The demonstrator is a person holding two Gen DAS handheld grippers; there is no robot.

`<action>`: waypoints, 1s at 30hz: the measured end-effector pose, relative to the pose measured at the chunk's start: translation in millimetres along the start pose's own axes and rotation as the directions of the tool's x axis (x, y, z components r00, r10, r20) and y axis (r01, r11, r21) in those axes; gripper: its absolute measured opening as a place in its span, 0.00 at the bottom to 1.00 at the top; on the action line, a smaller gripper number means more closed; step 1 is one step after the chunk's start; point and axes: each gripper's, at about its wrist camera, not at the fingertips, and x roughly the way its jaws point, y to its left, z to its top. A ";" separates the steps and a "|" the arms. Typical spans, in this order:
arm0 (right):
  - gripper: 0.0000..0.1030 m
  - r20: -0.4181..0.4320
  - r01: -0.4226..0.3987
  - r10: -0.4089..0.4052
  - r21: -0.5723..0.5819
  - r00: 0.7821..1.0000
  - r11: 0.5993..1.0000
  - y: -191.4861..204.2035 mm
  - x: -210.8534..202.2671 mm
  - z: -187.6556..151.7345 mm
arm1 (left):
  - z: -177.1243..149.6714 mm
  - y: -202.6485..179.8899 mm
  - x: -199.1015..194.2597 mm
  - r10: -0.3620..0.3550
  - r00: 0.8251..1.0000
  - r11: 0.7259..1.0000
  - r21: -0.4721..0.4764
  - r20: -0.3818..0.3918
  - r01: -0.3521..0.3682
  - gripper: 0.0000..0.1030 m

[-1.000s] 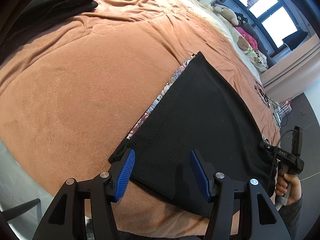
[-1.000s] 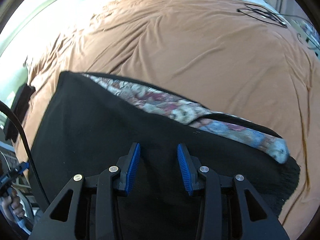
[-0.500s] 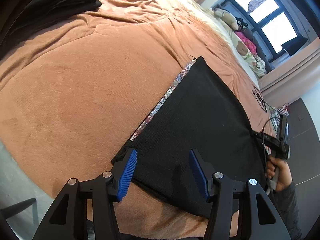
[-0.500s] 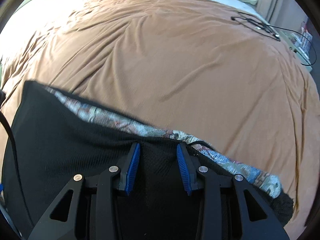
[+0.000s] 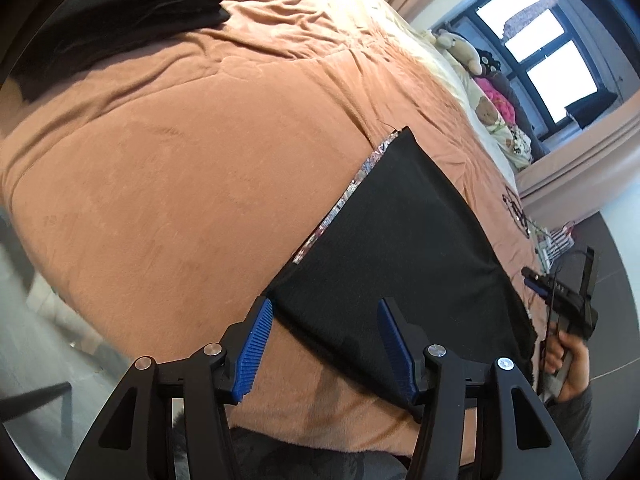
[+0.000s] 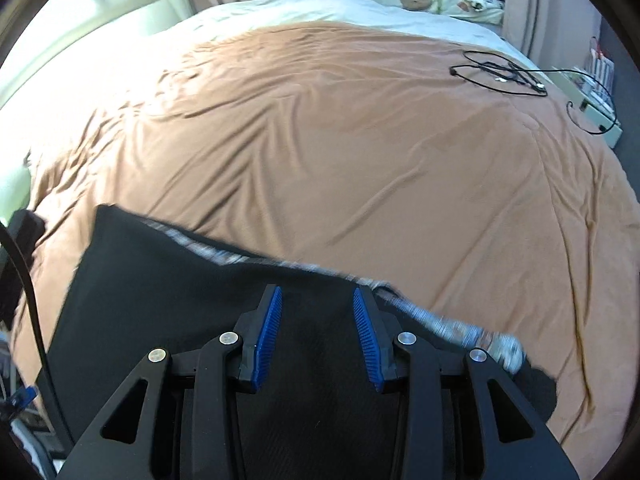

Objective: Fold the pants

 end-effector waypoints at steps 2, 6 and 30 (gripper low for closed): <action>0.34 0.004 -0.014 0.015 -0.026 1.000 1.000 8.7 -7.1 -9.7 | -2.4 5.2 -2.9 -0.022 1.000 1.000 -0.021 -0.005 0.021 0.55; 0.34 0.001 -0.053 0.053 -0.053 0.999 0.997 17.1 -15.1 -20.5 | -5.3 10.2 1.7 -0.075 0.996 0.996 -0.048 -0.037 0.074 0.56; 0.34 -0.015 -0.245 0.245 -0.055 0.969 0.968 39.0 -47.7 -94.2 | -7.8 41.0 17.3 -0.285 0.958 0.932 -0.227 0.023 0.282 0.55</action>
